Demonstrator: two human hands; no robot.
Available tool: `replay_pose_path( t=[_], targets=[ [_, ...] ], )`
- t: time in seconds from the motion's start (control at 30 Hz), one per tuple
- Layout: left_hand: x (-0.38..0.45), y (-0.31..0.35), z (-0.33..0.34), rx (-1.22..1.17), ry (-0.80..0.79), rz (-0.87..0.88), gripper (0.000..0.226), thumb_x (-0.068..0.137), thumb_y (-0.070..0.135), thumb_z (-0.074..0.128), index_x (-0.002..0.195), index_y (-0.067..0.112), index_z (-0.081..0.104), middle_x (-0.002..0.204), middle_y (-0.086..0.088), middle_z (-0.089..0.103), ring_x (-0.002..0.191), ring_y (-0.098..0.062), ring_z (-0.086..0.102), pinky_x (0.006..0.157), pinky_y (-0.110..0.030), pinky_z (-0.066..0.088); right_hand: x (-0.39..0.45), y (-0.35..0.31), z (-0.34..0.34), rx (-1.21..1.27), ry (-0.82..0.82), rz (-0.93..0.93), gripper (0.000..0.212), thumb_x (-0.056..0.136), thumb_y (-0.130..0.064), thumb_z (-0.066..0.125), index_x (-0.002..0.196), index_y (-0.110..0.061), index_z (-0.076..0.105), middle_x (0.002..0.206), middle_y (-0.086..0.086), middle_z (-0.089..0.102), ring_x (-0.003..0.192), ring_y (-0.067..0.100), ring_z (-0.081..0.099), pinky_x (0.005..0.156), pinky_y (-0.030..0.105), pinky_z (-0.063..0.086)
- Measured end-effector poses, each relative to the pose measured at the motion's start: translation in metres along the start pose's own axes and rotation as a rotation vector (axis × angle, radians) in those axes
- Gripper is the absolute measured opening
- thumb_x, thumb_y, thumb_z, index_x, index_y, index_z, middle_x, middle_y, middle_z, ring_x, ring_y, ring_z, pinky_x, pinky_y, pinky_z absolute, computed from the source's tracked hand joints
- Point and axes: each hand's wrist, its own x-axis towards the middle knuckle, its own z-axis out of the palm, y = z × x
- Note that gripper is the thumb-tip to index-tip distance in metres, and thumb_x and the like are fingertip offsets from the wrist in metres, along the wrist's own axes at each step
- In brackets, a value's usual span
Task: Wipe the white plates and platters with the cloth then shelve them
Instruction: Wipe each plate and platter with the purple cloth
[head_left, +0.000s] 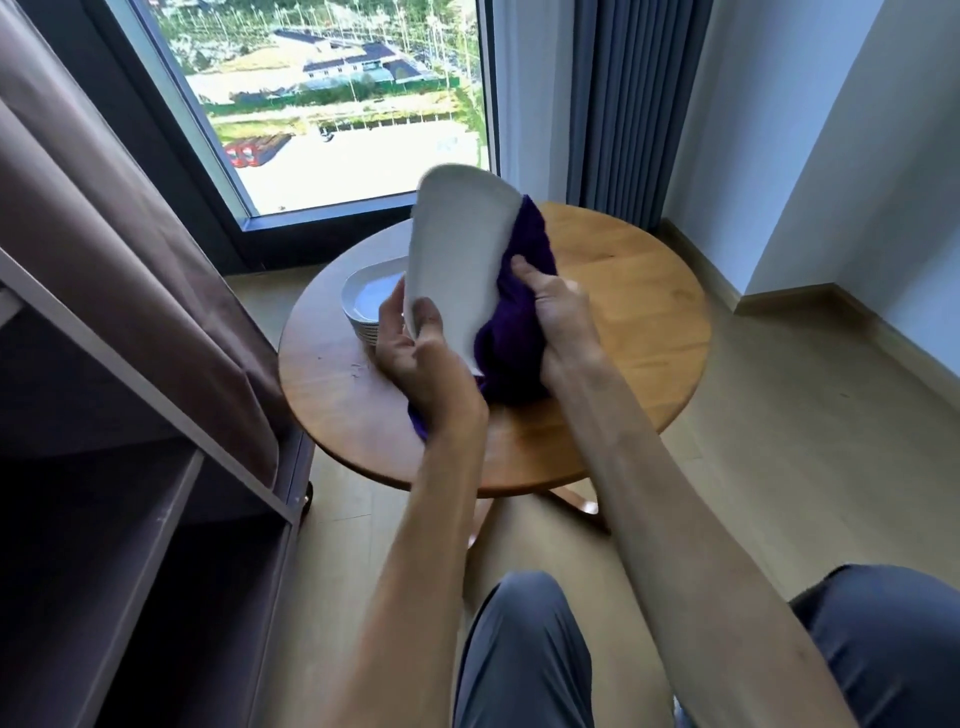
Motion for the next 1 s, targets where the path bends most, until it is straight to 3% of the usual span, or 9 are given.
replay_pose_path(
  t=[0.13,0.2,0.27,0.37,0.53,0.7,0.8,0.9,1.0],
  targets=[
    [-0.002,0.003,-0.008,0.117,-0.085,0.016,0.018,0.092,0.008,0.059,0.103,0.021,0.054,0.102,-0.001,0.066,0.090,-0.007,0.067,0.078,-0.026,0.057,-0.010,0.010,-0.001,-0.077,-0.050,0.020,0.031,0.093,-0.011,0.069,0.116,0.008,0.065,0.117,0.029,0.069,0.107,0.045,0.068,0.095,0.058,0.055],
    [0.021,0.022,-0.023,0.190,-0.234,-0.170,0.014,0.073,0.019,0.062,0.085,0.018,0.055,0.079,0.000,0.064,0.069,-0.016,0.063,0.061,-0.028,0.050,-0.005,-0.004,-0.013,-0.250,-0.111,-0.052,0.027,0.091,-0.009,0.070,0.113,0.007,0.067,0.112,0.027,0.071,0.103,0.044,0.070,0.093,0.055,0.057],
    [0.042,0.047,-0.032,0.184,-0.354,-0.345,0.007,0.075,0.025,0.064,0.078,0.020,0.067,0.068,0.001,0.066,0.059,-0.020,0.064,0.052,-0.026,0.049,-0.002,-0.026,-0.020,-0.494,-0.249,-0.135,0.022,0.087,-0.012,0.073,0.106,0.001,0.071,0.102,0.019,0.075,0.091,0.033,0.074,0.081,0.043,0.060],
    [0.061,0.062,-0.022,0.091,-0.200,-0.263,0.012,0.092,0.016,0.071,0.101,0.008,0.071,0.086,-0.008,0.077,0.073,-0.026,0.075,0.059,-0.039,0.060,-0.004,-0.041,-0.007,-0.675,-0.423,-0.172,0.018,0.084,-0.017,0.077,0.098,-0.007,0.073,0.092,0.010,0.077,0.082,0.024,0.075,0.070,0.029,0.057],
    [0.045,0.057,0.004,-0.123,0.235,-0.152,0.016,0.090,0.014,0.074,0.086,0.022,0.061,0.094,-0.004,0.071,0.089,-0.029,0.072,0.080,-0.048,0.063,-0.012,-0.024,0.013,-0.316,-0.151,-0.181,0.030,0.083,-0.011,0.079,0.111,-0.001,0.070,0.101,0.016,0.077,0.092,0.032,0.075,0.081,0.042,0.062],
    [0.026,0.043,0.018,-0.226,0.302,-0.079,0.007,0.095,0.015,0.069,0.099,0.021,0.068,0.095,0.000,0.072,0.087,-0.021,0.072,0.068,-0.031,0.062,-0.025,-0.003,0.017,0.053,0.046,-0.089,0.019,0.084,-0.006,0.078,0.100,-0.002,0.069,0.101,0.018,0.075,0.087,0.032,0.071,0.084,0.049,0.061],
    [0.026,0.042,0.020,-0.193,0.317,-0.032,0.028,0.098,0.013,0.066,0.125,0.006,0.066,0.105,-0.005,0.070,0.093,-0.022,0.071,0.066,-0.023,0.060,-0.035,0.012,0.014,0.061,0.100,-0.130,0.013,0.088,-0.005,0.073,0.097,-0.013,0.067,0.098,0.011,0.074,0.089,0.030,0.071,0.083,0.048,0.062],
    [0.036,0.048,0.014,-0.253,0.381,-0.028,0.030,0.097,0.011,0.066,0.126,0.005,0.064,0.110,-0.010,0.071,0.099,-0.027,0.072,0.083,-0.040,0.063,-0.036,0.016,0.006,-0.037,0.144,-0.261,0.016,0.092,-0.005,0.067,0.105,-0.014,0.068,0.102,0.011,0.075,0.095,0.030,0.072,0.083,0.045,0.062],
    [0.050,0.057,-0.001,-0.316,0.406,-0.112,0.032,0.094,0.015,0.069,0.124,0.009,0.061,0.111,-0.011,0.073,0.094,-0.030,0.074,0.082,-0.052,0.063,-0.019,-0.004,-0.007,0.098,0.276,-0.369,0.015,0.092,-0.003,0.060,0.099,-0.012,0.070,0.085,0.008,0.076,0.075,0.026,0.072,0.068,0.037,0.060]
  ],
)
